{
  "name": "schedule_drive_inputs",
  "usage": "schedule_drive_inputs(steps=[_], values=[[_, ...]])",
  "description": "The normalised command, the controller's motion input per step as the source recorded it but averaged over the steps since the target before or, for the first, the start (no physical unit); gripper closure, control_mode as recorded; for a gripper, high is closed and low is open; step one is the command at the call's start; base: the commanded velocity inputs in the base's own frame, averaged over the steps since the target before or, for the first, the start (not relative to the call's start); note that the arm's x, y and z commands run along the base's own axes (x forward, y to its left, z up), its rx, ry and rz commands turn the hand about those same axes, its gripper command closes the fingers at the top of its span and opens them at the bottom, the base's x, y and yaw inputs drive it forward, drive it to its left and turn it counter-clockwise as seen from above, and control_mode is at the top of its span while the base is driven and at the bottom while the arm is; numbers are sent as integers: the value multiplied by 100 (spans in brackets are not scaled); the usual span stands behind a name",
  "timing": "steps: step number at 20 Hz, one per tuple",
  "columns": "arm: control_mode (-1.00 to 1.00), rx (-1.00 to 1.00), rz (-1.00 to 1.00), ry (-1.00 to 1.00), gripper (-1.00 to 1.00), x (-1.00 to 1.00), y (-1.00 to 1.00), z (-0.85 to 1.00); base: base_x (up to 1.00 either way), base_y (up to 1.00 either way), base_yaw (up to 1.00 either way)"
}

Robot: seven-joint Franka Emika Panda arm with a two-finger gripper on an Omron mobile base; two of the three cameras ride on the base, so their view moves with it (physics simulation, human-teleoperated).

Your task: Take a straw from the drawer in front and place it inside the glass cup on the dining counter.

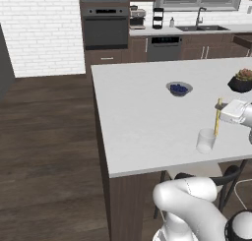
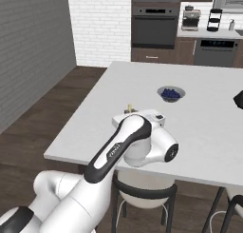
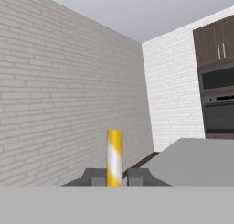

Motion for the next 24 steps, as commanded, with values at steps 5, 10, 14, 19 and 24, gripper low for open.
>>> schedule_drive_inputs(steps=[5,10,14,19,24], values=[[-100,0,0,-5,100,9,-32,-19,0,0,0],[-100,0,0,-2,100,17,-23,-15,0,0,0],[-100,0,0,0,100,24,-12,-16,0,0,0],[-100,0,0,0,100,25,-8,-20,0,0,0],[-100,0,0,0,100,26,-2,-23,0,0,0]])
